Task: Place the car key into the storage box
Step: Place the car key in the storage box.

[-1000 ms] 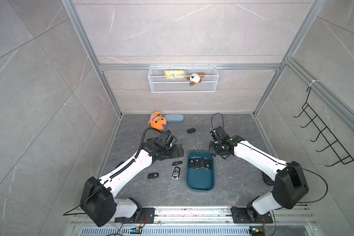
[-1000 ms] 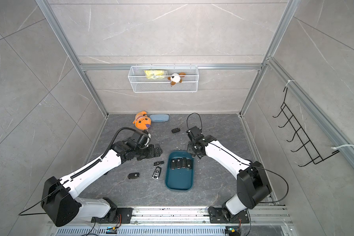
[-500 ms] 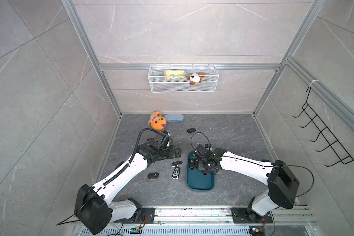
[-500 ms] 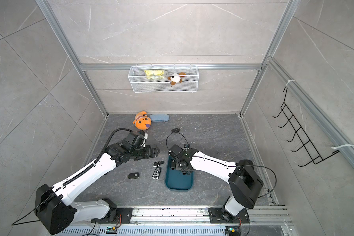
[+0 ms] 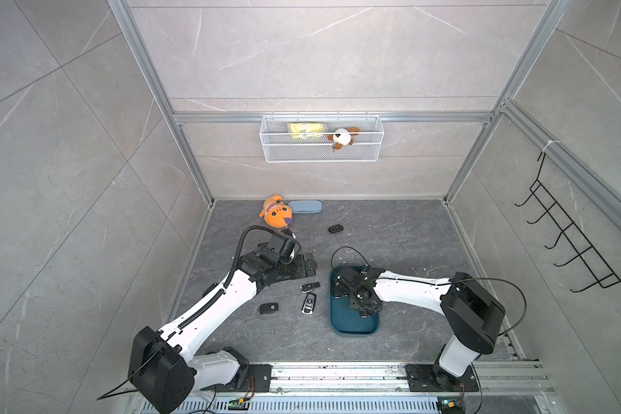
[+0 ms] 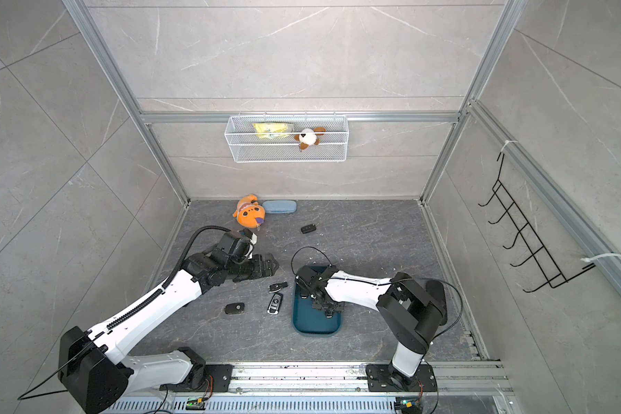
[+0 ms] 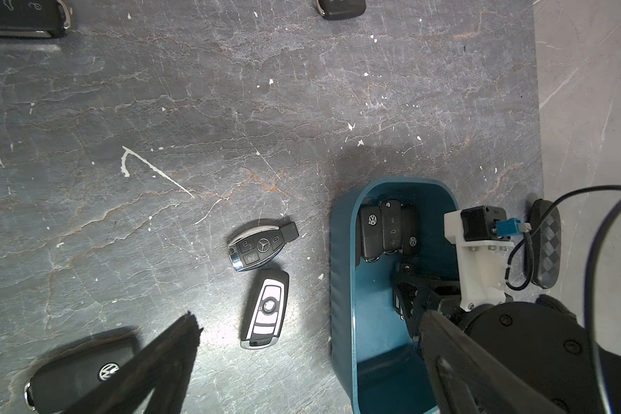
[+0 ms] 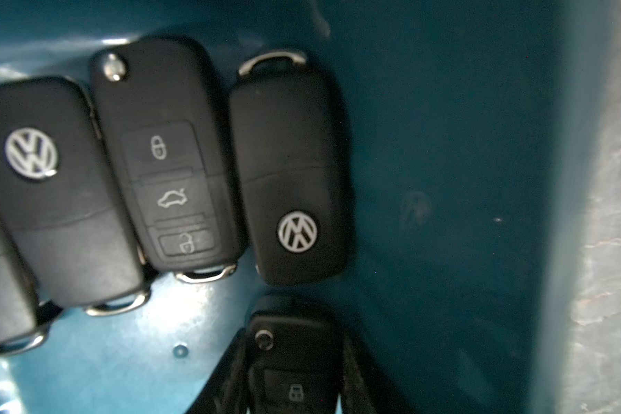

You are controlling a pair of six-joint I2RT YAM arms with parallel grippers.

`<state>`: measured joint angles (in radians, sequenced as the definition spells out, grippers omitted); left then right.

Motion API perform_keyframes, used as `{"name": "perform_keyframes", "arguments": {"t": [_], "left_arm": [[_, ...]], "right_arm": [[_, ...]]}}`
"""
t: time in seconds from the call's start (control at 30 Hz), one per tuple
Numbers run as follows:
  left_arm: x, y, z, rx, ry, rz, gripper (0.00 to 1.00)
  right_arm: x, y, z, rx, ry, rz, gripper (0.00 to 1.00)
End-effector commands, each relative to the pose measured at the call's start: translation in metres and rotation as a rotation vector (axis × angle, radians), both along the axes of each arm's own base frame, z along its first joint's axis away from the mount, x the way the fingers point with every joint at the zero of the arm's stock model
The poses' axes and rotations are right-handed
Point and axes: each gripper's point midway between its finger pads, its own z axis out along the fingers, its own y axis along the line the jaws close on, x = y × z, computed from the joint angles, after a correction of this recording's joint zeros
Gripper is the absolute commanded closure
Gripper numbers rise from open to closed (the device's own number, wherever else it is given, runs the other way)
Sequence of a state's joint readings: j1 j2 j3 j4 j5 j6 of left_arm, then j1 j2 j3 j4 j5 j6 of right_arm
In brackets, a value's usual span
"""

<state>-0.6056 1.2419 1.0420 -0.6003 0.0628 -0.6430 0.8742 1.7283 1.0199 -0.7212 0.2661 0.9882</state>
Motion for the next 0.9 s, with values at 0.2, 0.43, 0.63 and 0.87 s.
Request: {"name": "perform_keyframes", "arguments": {"t": [0.2, 0.43, 0.63, 0.87], "left_arm": [[0.001, -0.001, 0.011, -0.013, -0.024, -0.019, 0.0], [0.0, -0.001, 0.01, -0.009, -0.019, -0.019, 0.0], [0.001, -0.001, 0.009, -0.009, -0.017, -0.021, 0.0], [0.002, -0.003, 0.008, -0.011, -0.015, -0.025, 0.0]], "right_arm": [[0.012, -0.009, -0.003, -0.088, -0.021, -0.009, 0.62], [0.019, -0.016, -0.002, -0.114, -0.022, -0.007, 0.61], [0.017, -0.018, -0.001, -0.127, -0.014, -0.005, 0.51], [0.018, -0.018, 0.008, -0.125, -0.036, 0.002, 0.48]]}}
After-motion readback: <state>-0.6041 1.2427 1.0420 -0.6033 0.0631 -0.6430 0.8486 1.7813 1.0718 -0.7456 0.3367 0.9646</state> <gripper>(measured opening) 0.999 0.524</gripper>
